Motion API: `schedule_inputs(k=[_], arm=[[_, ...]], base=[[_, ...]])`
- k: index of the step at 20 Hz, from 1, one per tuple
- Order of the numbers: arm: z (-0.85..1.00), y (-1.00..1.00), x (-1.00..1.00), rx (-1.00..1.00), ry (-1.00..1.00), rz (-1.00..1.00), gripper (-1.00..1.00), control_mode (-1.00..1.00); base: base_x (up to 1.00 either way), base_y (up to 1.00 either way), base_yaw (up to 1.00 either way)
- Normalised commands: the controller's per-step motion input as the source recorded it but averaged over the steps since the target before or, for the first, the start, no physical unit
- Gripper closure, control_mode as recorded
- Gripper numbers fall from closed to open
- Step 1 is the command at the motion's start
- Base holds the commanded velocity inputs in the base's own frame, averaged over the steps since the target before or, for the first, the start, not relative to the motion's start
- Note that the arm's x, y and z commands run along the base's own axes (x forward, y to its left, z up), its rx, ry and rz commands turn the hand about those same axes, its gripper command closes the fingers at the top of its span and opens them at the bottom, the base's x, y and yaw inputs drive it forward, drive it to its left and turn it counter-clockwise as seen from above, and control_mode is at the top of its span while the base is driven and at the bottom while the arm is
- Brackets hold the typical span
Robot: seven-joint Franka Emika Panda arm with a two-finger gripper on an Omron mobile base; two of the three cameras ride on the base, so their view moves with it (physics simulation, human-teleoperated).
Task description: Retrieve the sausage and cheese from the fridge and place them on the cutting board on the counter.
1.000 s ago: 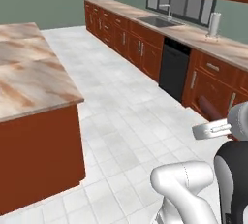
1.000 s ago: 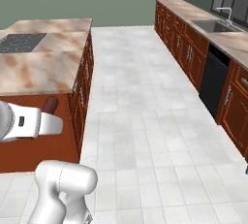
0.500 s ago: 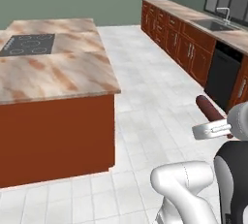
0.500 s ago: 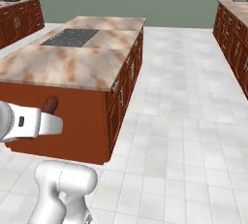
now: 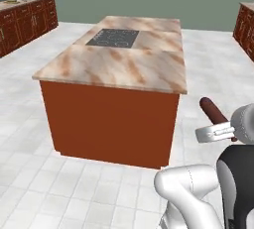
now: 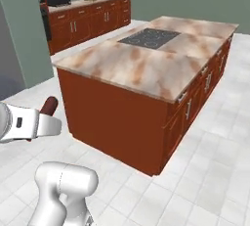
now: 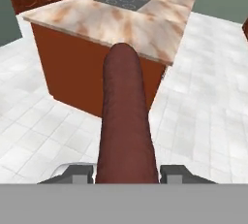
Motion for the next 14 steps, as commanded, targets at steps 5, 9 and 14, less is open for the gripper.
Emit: schedule_inputs(k=[5, 9, 14], arm=[[0.00, 0.00, 0.00, 0.00, 0.00, 0.00, 1.00, 1.00], [0.00, 0.00, 0.00, 0.00, 0.00, 0.00, 1.00, 1.00], [0.00, 0.00, 0.00, 0.00, 0.00, 0.00, 1.00, 1.00]], base=[[0.62, 0.54, 0.67], [0.82, 0.60, 0.63], [1.00, 0.47, 0.40]])
